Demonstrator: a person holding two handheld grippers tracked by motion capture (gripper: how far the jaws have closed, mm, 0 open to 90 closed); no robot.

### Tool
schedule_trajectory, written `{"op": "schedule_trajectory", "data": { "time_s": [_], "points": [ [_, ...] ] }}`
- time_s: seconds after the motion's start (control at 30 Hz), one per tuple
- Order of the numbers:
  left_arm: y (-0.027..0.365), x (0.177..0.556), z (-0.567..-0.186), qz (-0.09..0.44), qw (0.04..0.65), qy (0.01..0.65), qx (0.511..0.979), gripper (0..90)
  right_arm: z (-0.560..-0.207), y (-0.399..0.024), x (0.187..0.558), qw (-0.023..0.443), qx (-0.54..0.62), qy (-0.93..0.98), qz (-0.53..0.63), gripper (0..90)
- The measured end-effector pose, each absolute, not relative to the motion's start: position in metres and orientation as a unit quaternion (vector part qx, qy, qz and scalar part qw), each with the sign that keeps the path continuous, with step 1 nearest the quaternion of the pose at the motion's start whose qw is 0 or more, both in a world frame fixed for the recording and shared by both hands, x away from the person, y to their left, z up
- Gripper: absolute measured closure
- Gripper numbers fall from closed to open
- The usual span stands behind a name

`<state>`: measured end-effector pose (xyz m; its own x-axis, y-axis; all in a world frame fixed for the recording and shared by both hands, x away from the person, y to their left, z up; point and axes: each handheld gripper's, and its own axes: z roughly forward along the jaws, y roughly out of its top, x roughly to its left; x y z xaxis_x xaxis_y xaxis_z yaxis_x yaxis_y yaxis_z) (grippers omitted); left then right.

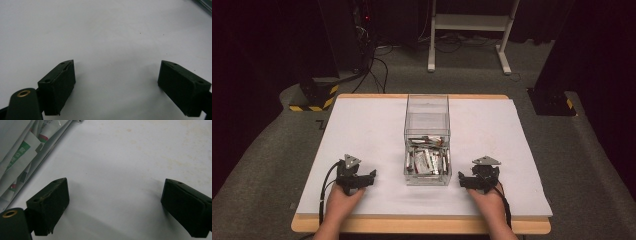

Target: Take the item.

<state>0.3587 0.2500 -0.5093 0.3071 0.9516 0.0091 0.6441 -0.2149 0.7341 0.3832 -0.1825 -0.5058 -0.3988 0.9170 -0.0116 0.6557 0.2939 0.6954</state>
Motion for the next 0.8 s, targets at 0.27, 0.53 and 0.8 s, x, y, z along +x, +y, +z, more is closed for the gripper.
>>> {"op": "schedule_trajectory", "data": {
  "time_s": [0.27, 0.53, 0.8],
  "points": [
    [0.2501, 0.3588, -0.5095, 0.239, 0.322, 0.538, 0.742, 14.6, -0.5058, -0.1822, 0.3832, 0.211, 0.506, 0.776, 0.31, 7.6],
    [0.2502, 0.3588, -0.5095, 0.239, 0.323, 0.538, 0.741, 14.6, -0.5056, -0.1825, 0.3829, 0.211, 0.506, 0.776, 0.311, 7.8],
    [0.2506, 0.3589, -0.5095, 0.238, 0.323, 0.539, 0.741, 14.6, -0.5055, -0.1821, 0.3827, 0.214, 0.505, 0.777, 0.31, 8.2]
  ]
}}
